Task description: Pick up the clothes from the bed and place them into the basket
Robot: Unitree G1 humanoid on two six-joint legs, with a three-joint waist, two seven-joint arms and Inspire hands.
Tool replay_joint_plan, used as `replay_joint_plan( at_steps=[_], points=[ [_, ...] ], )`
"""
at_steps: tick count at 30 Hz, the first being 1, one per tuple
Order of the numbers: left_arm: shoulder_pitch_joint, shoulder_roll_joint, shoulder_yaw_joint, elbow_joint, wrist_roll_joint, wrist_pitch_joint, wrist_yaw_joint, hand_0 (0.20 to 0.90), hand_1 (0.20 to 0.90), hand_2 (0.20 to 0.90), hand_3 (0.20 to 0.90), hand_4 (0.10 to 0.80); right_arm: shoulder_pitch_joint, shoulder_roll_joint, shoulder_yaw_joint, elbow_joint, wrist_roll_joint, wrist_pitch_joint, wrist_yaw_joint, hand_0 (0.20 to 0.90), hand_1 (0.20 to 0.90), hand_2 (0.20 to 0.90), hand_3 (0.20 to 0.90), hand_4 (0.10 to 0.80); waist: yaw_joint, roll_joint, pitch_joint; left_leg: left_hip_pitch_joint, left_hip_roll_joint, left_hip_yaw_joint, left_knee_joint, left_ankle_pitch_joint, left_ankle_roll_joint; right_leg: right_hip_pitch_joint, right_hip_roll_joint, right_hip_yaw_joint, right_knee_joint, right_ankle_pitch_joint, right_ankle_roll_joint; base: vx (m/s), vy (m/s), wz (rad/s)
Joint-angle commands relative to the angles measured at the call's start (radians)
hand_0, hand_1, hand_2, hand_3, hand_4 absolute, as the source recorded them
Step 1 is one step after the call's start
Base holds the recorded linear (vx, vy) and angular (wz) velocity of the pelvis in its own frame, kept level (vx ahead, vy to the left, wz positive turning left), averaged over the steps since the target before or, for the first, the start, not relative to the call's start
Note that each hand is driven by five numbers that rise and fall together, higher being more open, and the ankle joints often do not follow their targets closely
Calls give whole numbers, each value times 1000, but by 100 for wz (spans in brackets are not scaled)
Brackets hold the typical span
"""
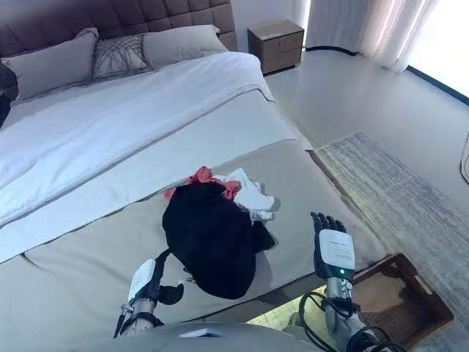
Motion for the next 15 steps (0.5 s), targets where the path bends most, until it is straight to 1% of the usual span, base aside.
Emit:
replay_joint_plan(
  at_steps=[1, 4, 7, 15],
  points=[
    [-76, 62, 25, -42, -10, -39, 30, 900, 900, 900, 900, 800, -92, 17, 13, -7, 33, -20, -56, 900, 900, 900, 900, 800, 1, -69, 0, 17, -86, -88, 2, -108, 37, 44, 6, 62, 13, -38, 21, 0, 0, 0],
    [-77, 63, 32, -48, -52, -54, 6, 900, 900, 900, 900, 800, -91, 20, 11, -2, 42, -14, -59, 900, 900, 900, 900, 800, 1, -68, -2, 18, -86, -89, 2, -109, 37, 45, 7, 63, 13, -38, 22, 0, 0, 0],
    [-77, 66, 34, -63, -59, -75, -18, 900, 900, 900, 900, 800, -91, 23, 8, 2, 58, -8, -69, 900, 900, 900, 900, 800, 2, -68, 0, 19, -86, -88, 2, -109, 38, 45, 7, 63, 13, -38, 21, 0, 0, 0],
    [-71, 70, 41, -76, -73, -99, -9, 900, 900, 900, 900, 800, -90, 25, -9, 12, 102, -12, -64, 900, 900, 900, 900, 800, 2, -67, 1, 25, -83, -82, 2, -109, 37, 51, 8, 59, 13, -39, 19, 4, -10, 0]
  ],
)
